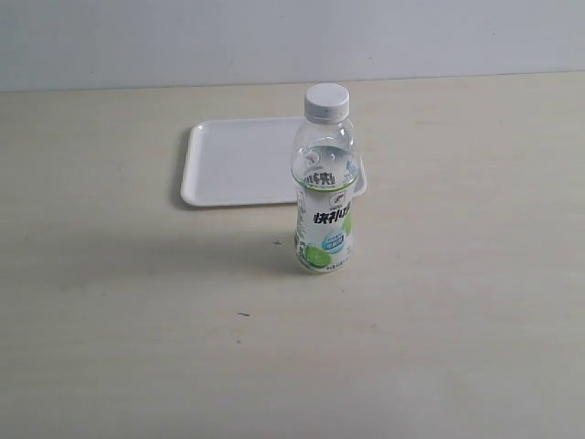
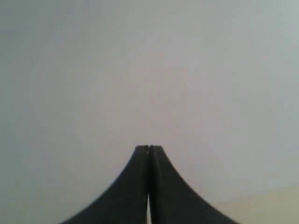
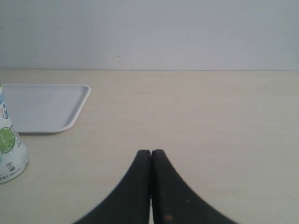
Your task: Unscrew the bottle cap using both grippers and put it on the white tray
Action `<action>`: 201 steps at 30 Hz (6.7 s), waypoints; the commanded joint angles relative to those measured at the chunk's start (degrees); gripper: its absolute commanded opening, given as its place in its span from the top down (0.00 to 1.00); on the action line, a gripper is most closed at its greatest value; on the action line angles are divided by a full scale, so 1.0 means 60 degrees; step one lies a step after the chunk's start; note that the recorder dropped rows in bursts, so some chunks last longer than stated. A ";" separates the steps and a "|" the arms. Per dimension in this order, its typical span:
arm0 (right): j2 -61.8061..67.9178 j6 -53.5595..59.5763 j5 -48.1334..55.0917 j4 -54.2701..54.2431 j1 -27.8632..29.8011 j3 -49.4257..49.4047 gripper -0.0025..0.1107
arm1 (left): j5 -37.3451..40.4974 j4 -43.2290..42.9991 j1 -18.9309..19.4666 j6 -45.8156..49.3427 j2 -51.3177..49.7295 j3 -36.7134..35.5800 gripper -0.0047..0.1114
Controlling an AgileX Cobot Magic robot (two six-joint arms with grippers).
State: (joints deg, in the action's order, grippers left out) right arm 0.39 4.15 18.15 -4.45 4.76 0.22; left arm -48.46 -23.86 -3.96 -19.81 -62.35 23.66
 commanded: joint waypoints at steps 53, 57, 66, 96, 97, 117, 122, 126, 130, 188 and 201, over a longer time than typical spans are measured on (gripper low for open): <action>-0.0065 0.0029 -0.0055 0.0026 -0.0021 -0.0036 0.98 | -0.2919 -0.4663 -0.4551 0.0507 -1.1719 0.6189 0.18; -0.0065 0.0029 -0.0055 0.0026 -0.0021 -0.0036 0.98 | -0.3037 -0.4622 -0.4569 0.0507 -1.1719 0.6189 0.24; -0.0065 0.0029 -0.0055 0.0026 -0.0021 -0.0036 0.98 | -0.2975 -0.4480 -0.4569 0.0570 -1.1719 0.6189 0.89; -0.0065 -0.0386 -0.1924 -0.1030 -0.0021 -0.0036 0.98 | -0.2375 -0.5236 -0.4006 0.1226 -1.0487 0.4821 0.96; -0.0065 -0.0746 -0.1924 -0.1489 -0.0021 -0.0036 0.98 | -0.2330 -0.5236 -0.4006 0.1203 -1.0463 0.4821 0.96; 0.2630 -0.2061 -0.3749 -0.2840 -0.0021 0.3458 0.98 | -0.0577 -0.5707 -0.4006 -0.0526 -0.9611 0.4821 0.96; 0.6002 -0.1191 -0.0494 -0.2464 -0.0021 0.6967 0.98 | -0.0580 -0.5707 -0.4006 -0.0508 -0.9611 0.4821 0.96; 0.8898 -0.0342 0.2968 -0.2840 -0.0021 0.9859 0.98 | -0.0580 -0.5707 -0.4006 -0.0483 -0.9611 0.4821 0.96; 1.1502 0.0791 0.5654 -0.3953 -0.0021 1.2170 0.98 | -0.0580 -0.5707 -0.4006 -0.0483 -0.9611 0.4821 0.96; 1.6502 0.2174 0.8635 -0.1974 -0.4353 1.5362 0.40 | -0.0088 -0.5917 -0.4006 0.0124 -0.9611 0.4821 0.96; 1.6629 0.2969 0.8635 -0.2288 -0.4353 1.5362 0.44 | -0.0088 -0.5917 -0.4006 0.0124 -0.9611 0.4821 0.96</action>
State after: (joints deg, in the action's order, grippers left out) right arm 100.10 19.94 70.29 -17.32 -21.29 92.52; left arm -50.25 -59.58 -28.21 -19.34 -120.71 52.58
